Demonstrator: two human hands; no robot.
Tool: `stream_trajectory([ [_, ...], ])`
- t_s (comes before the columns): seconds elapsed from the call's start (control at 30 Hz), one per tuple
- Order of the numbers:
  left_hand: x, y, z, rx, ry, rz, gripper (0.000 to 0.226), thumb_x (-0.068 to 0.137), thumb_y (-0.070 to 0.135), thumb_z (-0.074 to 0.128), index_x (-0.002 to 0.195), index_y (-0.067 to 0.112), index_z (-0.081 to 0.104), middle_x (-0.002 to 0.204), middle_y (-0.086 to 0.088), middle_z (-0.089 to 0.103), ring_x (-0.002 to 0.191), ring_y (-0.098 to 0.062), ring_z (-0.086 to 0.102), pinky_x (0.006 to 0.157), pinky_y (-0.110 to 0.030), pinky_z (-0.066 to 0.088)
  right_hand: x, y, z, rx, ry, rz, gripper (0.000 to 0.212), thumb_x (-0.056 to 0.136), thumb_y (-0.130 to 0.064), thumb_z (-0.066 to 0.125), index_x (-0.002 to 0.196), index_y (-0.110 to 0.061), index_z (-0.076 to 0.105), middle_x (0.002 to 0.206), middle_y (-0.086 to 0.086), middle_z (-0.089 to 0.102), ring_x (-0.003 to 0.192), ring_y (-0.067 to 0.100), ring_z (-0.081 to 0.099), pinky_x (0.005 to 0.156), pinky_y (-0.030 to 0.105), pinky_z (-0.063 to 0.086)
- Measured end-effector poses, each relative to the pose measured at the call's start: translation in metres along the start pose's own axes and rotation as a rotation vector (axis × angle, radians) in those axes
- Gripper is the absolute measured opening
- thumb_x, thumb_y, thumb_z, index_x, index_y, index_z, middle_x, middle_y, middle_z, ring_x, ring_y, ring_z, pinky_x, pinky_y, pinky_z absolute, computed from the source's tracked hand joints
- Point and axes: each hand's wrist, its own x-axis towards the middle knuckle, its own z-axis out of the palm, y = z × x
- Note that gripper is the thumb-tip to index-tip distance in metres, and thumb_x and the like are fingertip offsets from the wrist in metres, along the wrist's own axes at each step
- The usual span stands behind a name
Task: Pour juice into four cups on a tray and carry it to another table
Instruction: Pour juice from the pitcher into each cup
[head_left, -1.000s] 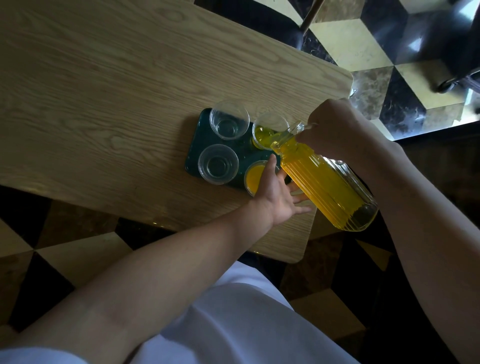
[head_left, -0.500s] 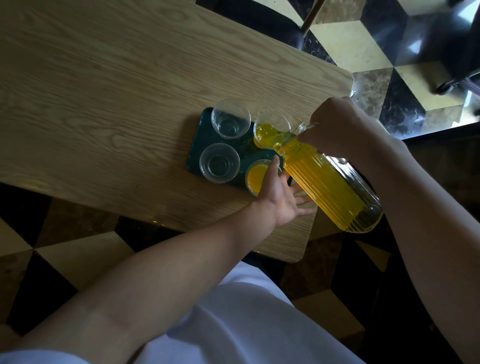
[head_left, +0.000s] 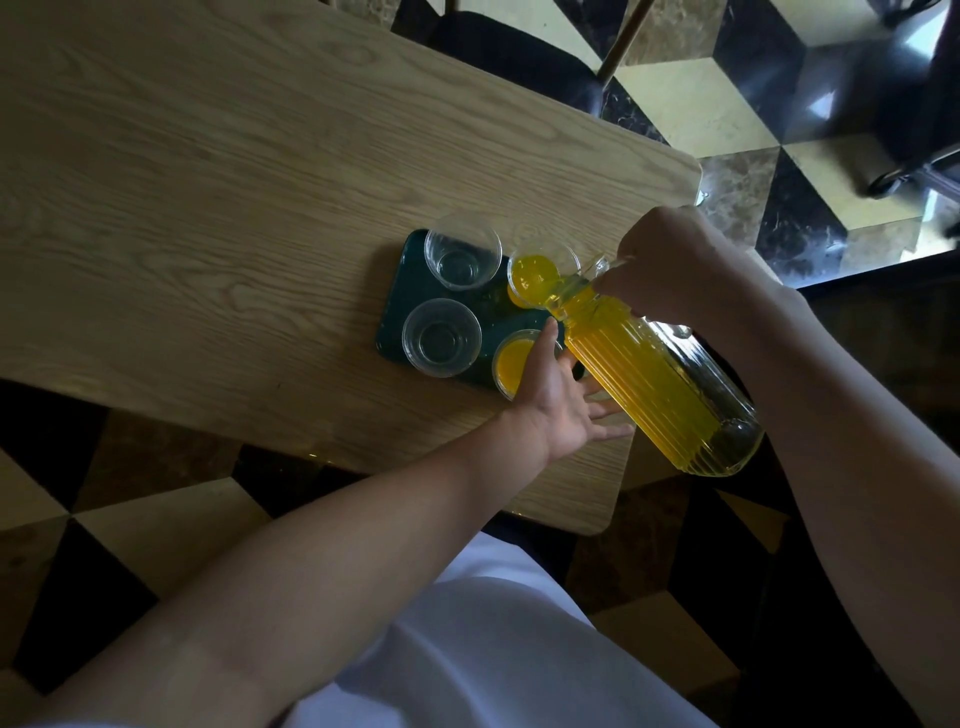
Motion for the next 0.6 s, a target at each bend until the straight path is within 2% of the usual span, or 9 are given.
stream_trajectory([
  [0.07, -0.001, 0.001, 0.001, 0.004, 0.002, -0.006, 0.082, 0.094, 0.078, 0.031, 0.162, 0.034, 0.016, 0.166, -0.020, 0.027, 0.150, -0.050, 0.024, 0.116, -0.073, 0.019, -0.001, 0.001, 0.001, 0.017, 0.004, 0.008, 0.023, 0.078, -0.018, 0.068, 0.072, 0.004, 0.069, 0.083, 0.027, 0.073, 0.059, 0.039, 0.066, 0.050, 0.047, 0.056],
  [0.2, -0.004, 0.001, 0.004, 0.019, 0.010, -0.014, 0.080, 0.095, 0.077, 0.028, 0.160, 0.032, 0.022, 0.164, -0.020, 0.031, 0.148, -0.050, 0.028, 0.115, -0.074, 0.021, -0.005, 0.006, 0.000, 0.069, 0.015, 0.028, 0.024, 0.077, -0.017, 0.068, 0.074, 0.007, 0.069, 0.084, 0.030, 0.073, 0.054, 0.026, 0.053, 0.051, 0.037, 0.044],
  [0.27, -0.004, 0.004, 0.004, 0.036, 0.000, -0.012, 0.081, 0.093, 0.079, 0.030, 0.159, 0.034, 0.027, 0.163, -0.019, 0.033, 0.147, -0.049, 0.030, 0.113, -0.075, 0.025, -0.007, 0.007, -0.002, 0.087, 0.031, 0.031, 0.026, 0.080, -0.020, 0.070, 0.076, 0.006, 0.070, 0.083, 0.031, 0.073, 0.054, 0.035, 0.063, 0.049, 0.044, 0.051],
  [0.3, -0.005, 0.006, 0.004, 0.048, 0.001, -0.006, 0.081, 0.092, 0.080, 0.032, 0.159, 0.034, 0.028, 0.163, -0.019, 0.033, 0.147, -0.050, 0.031, 0.111, -0.076, 0.027, -0.009, 0.006, -0.003, 0.095, 0.043, 0.033, 0.028, 0.082, -0.022, 0.072, 0.076, 0.005, 0.070, 0.082, 0.030, 0.073, 0.061, 0.042, 0.070, 0.054, 0.051, 0.058],
  [0.37, -0.006, 0.012, 0.004, 0.066, 0.021, 0.006, 0.081, 0.092, 0.079, 0.033, 0.159, 0.034, 0.028, 0.164, -0.020, 0.031, 0.147, -0.050, 0.031, 0.108, -0.078, 0.029, -0.014, 0.005, -0.004, 0.116, 0.073, 0.032, 0.030, 0.084, -0.025, 0.072, 0.075, 0.003, 0.071, 0.080, 0.029, 0.073, 0.073, 0.047, 0.073, 0.065, 0.056, 0.062],
  [0.47, -0.011, 0.023, 0.005, 0.089, 0.053, 0.019, 0.081, 0.093, 0.077, 0.034, 0.160, 0.034, 0.024, 0.167, -0.019, 0.024, 0.148, -0.052, 0.026, 0.106, -0.079, 0.030, -0.022, 0.003, -0.005, 0.176, 0.122, 0.024, 0.030, 0.085, -0.023, 0.070, 0.074, 0.005, 0.069, 0.079, 0.032, 0.072, 0.061, 0.041, 0.068, 0.063, 0.056, 0.062],
  [0.6, -0.018, 0.033, 0.002, 0.111, 0.066, 0.036, 0.081, 0.093, 0.077, 0.035, 0.162, 0.036, 0.020, 0.171, -0.018, 0.008, 0.152, -0.051, 0.015, 0.103, -0.080, 0.033, -0.034, 0.000, -0.011, 0.259, 0.171, 0.006, 0.037, 0.089, -0.025, 0.072, 0.071, 0.006, 0.068, 0.072, 0.027, 0.072, 0.062, 0.041, 0.066, 0.063, 0.046, 0.059],
])
